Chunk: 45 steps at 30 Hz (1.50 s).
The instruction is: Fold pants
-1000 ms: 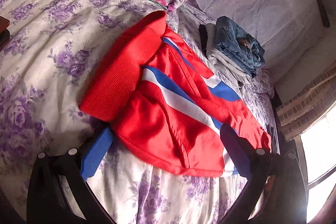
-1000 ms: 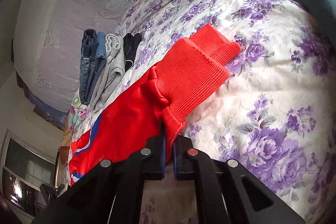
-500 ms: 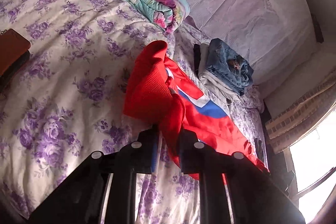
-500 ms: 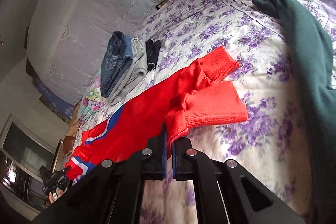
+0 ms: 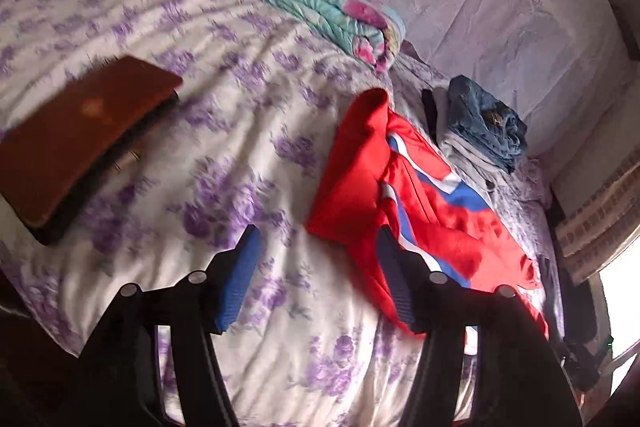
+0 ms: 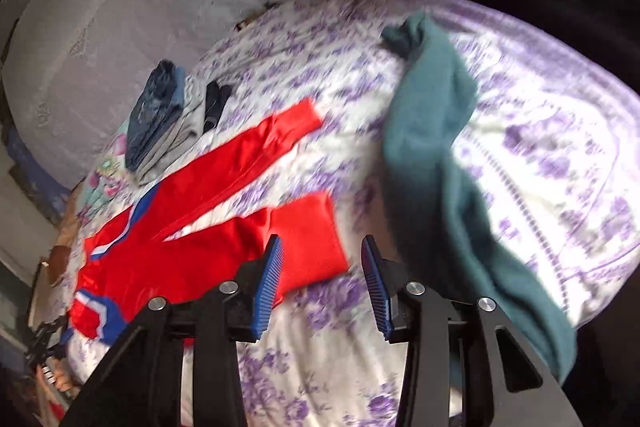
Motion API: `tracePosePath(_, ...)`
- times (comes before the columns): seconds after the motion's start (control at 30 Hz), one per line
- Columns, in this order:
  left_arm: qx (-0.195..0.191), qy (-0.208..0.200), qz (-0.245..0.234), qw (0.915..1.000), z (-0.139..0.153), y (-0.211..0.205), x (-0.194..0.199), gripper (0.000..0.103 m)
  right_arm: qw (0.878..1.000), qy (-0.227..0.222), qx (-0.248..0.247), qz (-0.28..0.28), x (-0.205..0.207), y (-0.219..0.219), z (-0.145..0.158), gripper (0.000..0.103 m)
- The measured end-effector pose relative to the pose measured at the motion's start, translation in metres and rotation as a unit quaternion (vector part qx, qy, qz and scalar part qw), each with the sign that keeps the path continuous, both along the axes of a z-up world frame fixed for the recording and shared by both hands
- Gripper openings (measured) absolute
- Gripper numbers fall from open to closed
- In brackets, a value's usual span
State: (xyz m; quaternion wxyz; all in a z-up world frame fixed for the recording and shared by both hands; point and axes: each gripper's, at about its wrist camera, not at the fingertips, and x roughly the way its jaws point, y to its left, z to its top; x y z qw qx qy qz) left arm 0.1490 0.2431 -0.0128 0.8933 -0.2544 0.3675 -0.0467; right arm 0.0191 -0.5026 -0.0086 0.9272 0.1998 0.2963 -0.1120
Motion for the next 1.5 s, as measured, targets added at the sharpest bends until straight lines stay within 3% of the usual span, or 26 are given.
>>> tracePosePath(0.07,-0.003,-0.009,-0.016,0.9998,0.009,-0.007,0.005,0.058,0.999,-0.009,-0.034,0.023,0.013,0.018,0.007,0.042)
tracePosePath(0.17,-0.001,-0.022,-0.067,0.9975,0.022,-0.042,0.025,0.059,0.995,0.001,-0.046,0.087,0.046,0.053,-0.004,0.042)
tracePosePath(0.27,0.046,-0.027,-0.138,0.9890,0.023,-0.095,0.048,0.081,0.988,0.050,-0.038,0.144,0.081,0.079,-0.030,0.045)
tracePosePath(0.33,0.091,-0.004,-0.159,0.9831,0.005,-0.118,0.066,0.085,0.983,0.102,-0.015,0.154,0.100,0.080,-0.058,0.049)
tracePosePath(0.4,0.137,0.051,-0.157,0.9767,-0.023,-0.130,0.090,0.085,0.983,0.090,-0.005,0.162,0.098,0.077,-0.063,0.049)
tracePosePath(0.5,0.164,0.036,-0.170,0.9711,-0.015,-0.135,0.093,0.085,0.982,0.084,0.015,0.169,0.094,0.071,-0.053,0.049)
tracePosePath(0.6,0.152,-0.001,-0.159,0.9755,0.012,-0.123,0.095,0.085,0.982,0.050,0.013,0.183,0.099,0.070,-0.037,0.051)
tracePosePath(0.63,0.157,-0.015,-0.148,0.9763,0.021,-0.118,0.098,0.086,0.982,0.033,0.009,0.188,0.102,0.071,-0.031,0.062)
tracePosePath(0.67,0.161,-0.027,-0.136,0.9771,0.029,-0.111,0.103,0.087,0.982,0.015,0.006,0.188,0.104,0.071,-0.026,0.081)
tracePosePath(0.73,0.174,-0.051,-0.101,0.9781,0.042,-0.097,0.117,0.091,0.983,-0.026,0.002,0.183,0.112,0.071,-0.016,0.099)
tracePosePath(0.83,0.207,-0.052,-0.055,0.9755,0.048,-0.082,0.150,0.092,0.979,-0.060,0.008,0.194,0.123,0.074,-0.013,0.100)
tracePosePath(0.9,0.192,-0.024,-0.052,0.9798,0.040,-0.070,0.182,0.092,0.978,-0.041,0.020,0.204,0.138,0.079,-0.015,0.100)
tracePosePath(1.0,0.140,0.019,-0.052,0.9886,0.024,-0.054,0.224,0.092,0.973,-0.011,0.036,0.229,0.156,0.087,-0.017,0.100)
tracePosePath(1.1,0.094,0.033,-0.066,0.9929,0.007,-0.048,0.245,0.091,0.971,-0.001,-0.002,0.238,0.171,0.103,-0.008,0.100)
tracePosePath(1.17,0.053,0.036,-0.085,0.9943,-0.008,-0.048,0.251,0.075,0.966,-0.004,-0.053,0.255,0.186,0.118,0.002,0.100)
tracePosePath(1.2,0.041,0.048,-0.099,0.9931,-0.016,-0.048,0.256,0.054,0.960,-0.005,-0.087,0.264,0.196,0.128,0.008,0.100)
tracePosePath(1.23,0.025,0.055,-0.110,0.9921,-0.020,-0.047,0.259,0.041,0.954,-0.006,-0.117,0.277,0.206,0.138,0.011,0.099)
tracePosePath(1.3,0.006,0.045,-0.120,0.9918,-0.020,-0.045,0.257,0.040,0.935,-0.005,-0.168,0.313,0.230,0.158,0.016,0.096)
tracePosePath(1.4,0.017,0.034,-0.134,0.9903,-0.019,-0.050,0.255,0.037,0.909,0.013,-0.206,0.362,0.276,0.182,0.014,0.080)
tracePosePath(1.5,0.017,0.020,-0.140,0.9898,-0.016,-0.051,0.252,0.036,0.895,0.043,-0.182,0.405,0.324,0.194,0.008,0.053)
